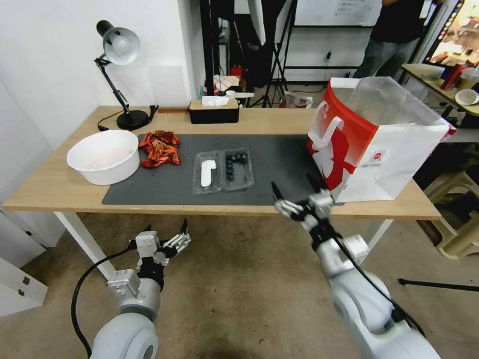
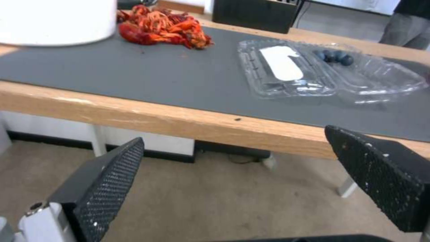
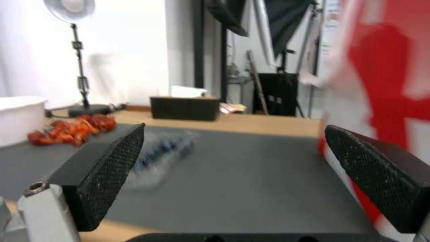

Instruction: Close the takeout container lid, then place the container into the takeout bag.

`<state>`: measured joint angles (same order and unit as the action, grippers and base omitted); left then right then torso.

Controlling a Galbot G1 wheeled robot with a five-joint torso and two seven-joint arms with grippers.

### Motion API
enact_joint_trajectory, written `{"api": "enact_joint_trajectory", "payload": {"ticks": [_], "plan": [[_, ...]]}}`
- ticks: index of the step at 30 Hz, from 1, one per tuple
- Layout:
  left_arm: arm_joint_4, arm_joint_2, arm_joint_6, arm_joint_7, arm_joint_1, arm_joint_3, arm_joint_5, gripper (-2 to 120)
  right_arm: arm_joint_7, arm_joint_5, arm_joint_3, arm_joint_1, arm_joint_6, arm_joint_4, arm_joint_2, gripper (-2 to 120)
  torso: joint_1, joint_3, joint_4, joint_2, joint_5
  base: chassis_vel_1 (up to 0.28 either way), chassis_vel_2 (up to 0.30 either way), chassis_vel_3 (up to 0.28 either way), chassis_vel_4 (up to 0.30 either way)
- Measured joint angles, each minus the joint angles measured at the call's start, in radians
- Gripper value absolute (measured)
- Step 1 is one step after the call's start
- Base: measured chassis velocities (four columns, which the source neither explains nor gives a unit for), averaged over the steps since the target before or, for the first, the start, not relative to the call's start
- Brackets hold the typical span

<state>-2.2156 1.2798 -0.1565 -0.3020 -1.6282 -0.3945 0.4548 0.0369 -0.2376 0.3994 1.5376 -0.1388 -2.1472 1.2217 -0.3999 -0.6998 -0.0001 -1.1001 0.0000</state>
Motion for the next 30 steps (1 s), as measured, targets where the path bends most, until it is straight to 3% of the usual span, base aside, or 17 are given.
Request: {"api": "enact_joint_trajectory", "payload": {"ticks": [2,4,5,7,11,15,18,19,21,25,30], "plan": [[-0.001,-0.009,0.0,0.005,0.017,0.015,0.07,100,-0.031,0.015,0.054,0.122,-0.068,-0.005,0.046,100,0.0,0.0,0.0002,0.0,-0.0004,0.0,0.0,0.0,0.0],[-0.003,-0.012,0.0,0.006,0.021,0.019,0.093,100,-0.038,0.019,0.062,0.146,-0.078,-0.005,0.057,100,0.0,0.0,0.0002,0.0,-0.0003,0.0,0.0,0.0,0.0],[-0.012,-0.018,-0.001,0.003,0.041,0.033,0.17,100,-0.053,0.027,0.068,0.197,-0.105,0.002,0.082,100,0.0,0.0,0.0,0.0,-0.0001,0.0,0.0,0.0,0.0],[-0.015,-0.019,-0.002,0.001,0.048,0.038,0.2,100,-0.057,0.031,0.068,0.21,-0.112,0.006,0.089,100,0.0,0.0,-0.0002,0.0,-0.0001,0.0,0.0,0.0,0.0],[-0.073,-0.016,-0.001,-0.023,0.086,0.044,0.462,100,-0.066,0.056,0.018,0.211,-0.131,0.056,0.099,100,0.0,0.0,0.0007,0.0,0.0003,0.0,0.0,0.0,0.0],[-0.084,-0.018,-0.001,-0.031,0.127,0.046,0.575,100,-0.066,0.066,0.004,0.204,-0.133,0.067,0.098,100,0.0,0.0,0.0006,0.0,0.0004,0.0,0.0,0.0,0.0],[-0.067,-0.023,-0.05,-0.097,0.253,0.062,0.846,100,-0.066,0.079,-0.002,0.208,-0.133,0.069,0.102,100,0.0,0.0,-0.0001,0.0,-0.0001,0.0,0.0,0.0,0.0],[-0.067,-0.023,-0.05,-0.097,0.253,0.062,0.846,100,-0.066,0.079,-0.002,0.208,-0.133,0.069,0.102,100,0.0,0.0,-0.0001,0.0,-0.0001,0.0,0.0,0.0,0.0],[-0.038,-0.018,-0.065,-0.144,0.311,0.07,0.957,100,-0.065,0.082,-0.002,0.206,-0.132,0.071,0.104,100,0.0,0.0,0.0001,0.0,-0.0001,0.0,0.0,0.0,0.0],[0.014,-0.003,-0.07,-0.212,0.385,0.089,1.064,100,-0.062,0.094,-0.007,0.206,-0.131,0.074,0.112,100,0.0,0.0,0.0001,0.0,-0.0001,0.0,0.0,0.0,0.0],[0.074,0.01,-0.067,-0.24,0.455,0.121,1.074,100,-0.057,0.112,-0.008,0.209,-0.13,0.076,0.123,100,0.0,0.0,0.0,0.0,0.0001,0.0,0.0,0.0,0.0]]}}
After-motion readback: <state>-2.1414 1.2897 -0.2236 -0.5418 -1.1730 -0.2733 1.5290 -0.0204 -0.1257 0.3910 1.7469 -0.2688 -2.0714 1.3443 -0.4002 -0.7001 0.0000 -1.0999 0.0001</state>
